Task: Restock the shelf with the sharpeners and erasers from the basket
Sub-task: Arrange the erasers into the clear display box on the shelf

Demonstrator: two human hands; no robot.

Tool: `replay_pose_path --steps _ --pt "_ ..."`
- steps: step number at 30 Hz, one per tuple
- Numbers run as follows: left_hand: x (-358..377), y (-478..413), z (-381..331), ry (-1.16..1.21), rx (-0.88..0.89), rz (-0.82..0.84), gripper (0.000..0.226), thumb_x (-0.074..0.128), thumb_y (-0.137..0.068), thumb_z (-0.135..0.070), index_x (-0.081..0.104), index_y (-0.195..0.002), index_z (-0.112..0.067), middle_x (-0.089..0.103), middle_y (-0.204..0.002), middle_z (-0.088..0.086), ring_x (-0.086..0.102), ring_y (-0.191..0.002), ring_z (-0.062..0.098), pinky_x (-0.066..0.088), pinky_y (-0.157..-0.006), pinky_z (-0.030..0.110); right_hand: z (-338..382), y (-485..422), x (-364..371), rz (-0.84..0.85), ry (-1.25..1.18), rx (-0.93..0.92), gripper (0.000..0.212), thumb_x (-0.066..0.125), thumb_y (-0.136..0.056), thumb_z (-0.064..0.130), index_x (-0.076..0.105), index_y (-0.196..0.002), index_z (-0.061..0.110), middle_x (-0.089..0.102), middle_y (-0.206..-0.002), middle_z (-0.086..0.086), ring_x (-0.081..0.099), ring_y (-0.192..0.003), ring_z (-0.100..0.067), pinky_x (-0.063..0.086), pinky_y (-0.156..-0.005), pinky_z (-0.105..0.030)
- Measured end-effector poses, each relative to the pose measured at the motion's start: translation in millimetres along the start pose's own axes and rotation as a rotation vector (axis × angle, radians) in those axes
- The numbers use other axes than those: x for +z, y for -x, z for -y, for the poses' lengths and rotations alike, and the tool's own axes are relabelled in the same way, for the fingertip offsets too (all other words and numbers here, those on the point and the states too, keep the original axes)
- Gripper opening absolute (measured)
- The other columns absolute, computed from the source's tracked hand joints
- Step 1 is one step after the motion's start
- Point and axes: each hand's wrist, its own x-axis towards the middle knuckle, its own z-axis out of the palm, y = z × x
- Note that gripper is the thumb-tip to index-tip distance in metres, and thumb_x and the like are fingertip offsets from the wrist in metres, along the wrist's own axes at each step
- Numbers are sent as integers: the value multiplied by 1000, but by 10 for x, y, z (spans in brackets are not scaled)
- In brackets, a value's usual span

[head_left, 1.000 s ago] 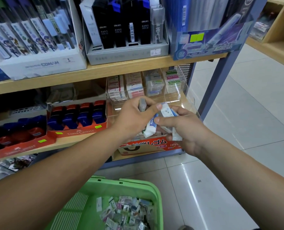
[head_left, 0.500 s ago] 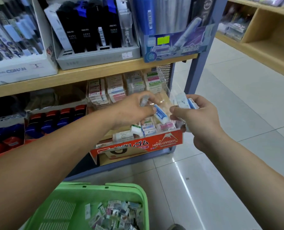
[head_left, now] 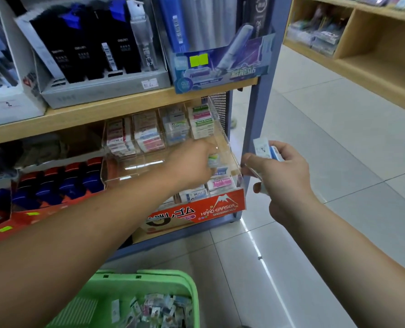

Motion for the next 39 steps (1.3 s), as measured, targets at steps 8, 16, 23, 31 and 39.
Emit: replay_pose_path --steps 8,16,23,31,39 --pt "84 -37 -107 -250 -28 -11 26 65 -83 -4 62 -87 -30 56 -73 -4 54 -63 12 39 -46 26 -37 13 -11 8 0 -7 36 82 -86 8 65 -114 23 68 -88 3 72 -58 -3 54 -45 -24" --pt "96 -16 26 104 -145 -55 19 83 -83 -24 78 -101 -21 76 -91 -3 69 -69 16 63 -65 39 -38 23 -37 24 -7 -4 37 84 -86 11 64 -115 25 68 -93 3 74 -62 -6 52 -46 -23" --pt "-52 -172 -76 -180 -134 66 40 79 -80 -21 70 -120 -23 72 -95 -1 67 -77 17 64 -68 38 -37 20 -40 14 -22 27 42 83 -87 12 62 -121 24 68 -107 -4 76 -86 -23 51 -45 -21" --pt "10 -113 -214 -357 -77 120 18 65 -88 -12 54 -74 -17 55 -74 0 53 -63 16 45 -50 28 -4 78 -16 38 -34 16 36 82 -86 7 64 -113 23 68 -91 0 74 -58 -7 54 -44 -24" --pt "-108 -76 72 -8 -5 263 29 65 -98 -39 64 -120 -20 71 -94 3 68 -80 18 58 -65 32 -24 83 23 92 -42 37 36 83 -88 11 65 -116 25 72 -103 -3 78 -72 -19 52 -45 -23"
